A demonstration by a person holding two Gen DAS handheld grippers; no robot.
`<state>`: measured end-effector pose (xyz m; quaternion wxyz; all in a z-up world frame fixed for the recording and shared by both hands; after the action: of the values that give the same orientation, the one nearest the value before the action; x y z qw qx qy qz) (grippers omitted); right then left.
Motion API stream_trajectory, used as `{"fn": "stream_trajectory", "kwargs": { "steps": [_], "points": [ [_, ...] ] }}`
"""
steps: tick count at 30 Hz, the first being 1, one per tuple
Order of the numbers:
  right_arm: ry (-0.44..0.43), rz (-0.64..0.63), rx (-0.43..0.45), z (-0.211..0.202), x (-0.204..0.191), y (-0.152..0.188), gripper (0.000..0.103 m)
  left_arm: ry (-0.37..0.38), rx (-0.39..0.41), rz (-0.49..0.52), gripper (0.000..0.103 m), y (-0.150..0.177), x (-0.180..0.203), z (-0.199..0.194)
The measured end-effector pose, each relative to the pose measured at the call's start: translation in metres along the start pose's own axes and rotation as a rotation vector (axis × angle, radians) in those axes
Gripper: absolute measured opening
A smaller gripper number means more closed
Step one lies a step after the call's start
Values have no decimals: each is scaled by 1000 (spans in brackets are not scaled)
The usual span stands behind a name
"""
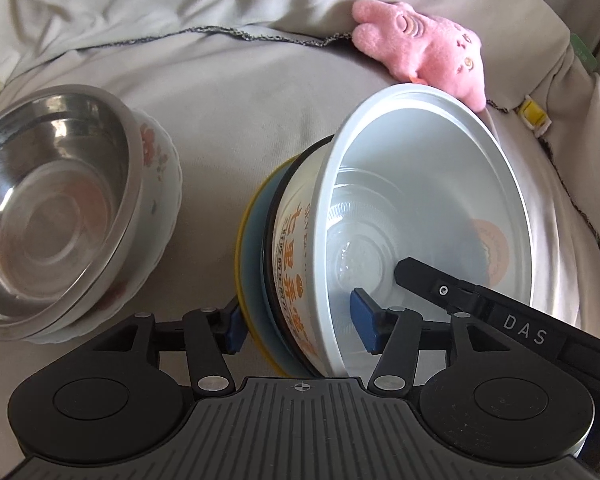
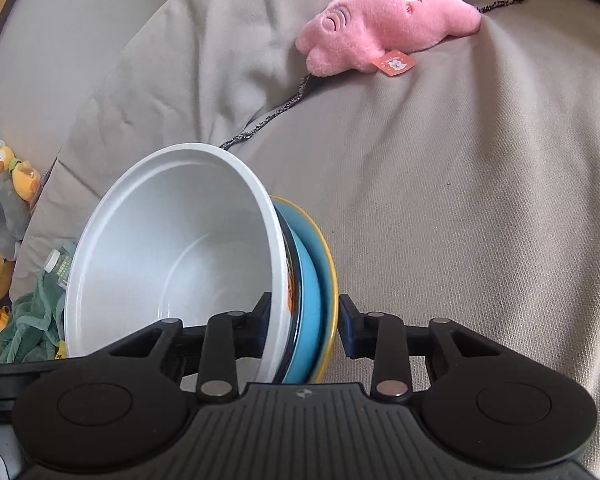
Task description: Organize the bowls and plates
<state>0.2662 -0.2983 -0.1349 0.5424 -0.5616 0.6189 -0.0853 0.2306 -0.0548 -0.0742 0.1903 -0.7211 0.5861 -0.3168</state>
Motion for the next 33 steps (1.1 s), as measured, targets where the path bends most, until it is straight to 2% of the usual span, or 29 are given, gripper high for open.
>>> {"fn": "stream_trajectory", "kwargs": {
  "steps": [5, 12, 21, 28, 33],
  "points": [
    [-4, -6, 0, -2, -2, 2, 31, 12, -28, -11, 57, 0, -2, 2],
    [13, 12, 14, -5, 5, -2, 32, -36, -67, 117, 53, -3, 21, -1],
    [40, 32, 24, -8, 15, -5, 35, -92, -44, 224, 53, 0, 51, -9],
    [50, 42, 27, -9, 21, -6, 36, -138, 8, 315, 49, 2, 66, -16],
    [57, 30, 29, -8, 19, -4, 36, -132, 46, 326, 48, -4, 69, -26]
  ]
}}
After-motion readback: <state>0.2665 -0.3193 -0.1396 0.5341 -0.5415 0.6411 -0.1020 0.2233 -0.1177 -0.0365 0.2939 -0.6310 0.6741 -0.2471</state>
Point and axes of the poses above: each gripper's, at about its wrist camera, not at the fingertips, and z roughly the way its jaws point, x to its right, y to its underside, the point moved 1 cm from there along z, roughly the way its jaws point, and after that the axes turned 14 degrees about x, right-handed, at the moved point
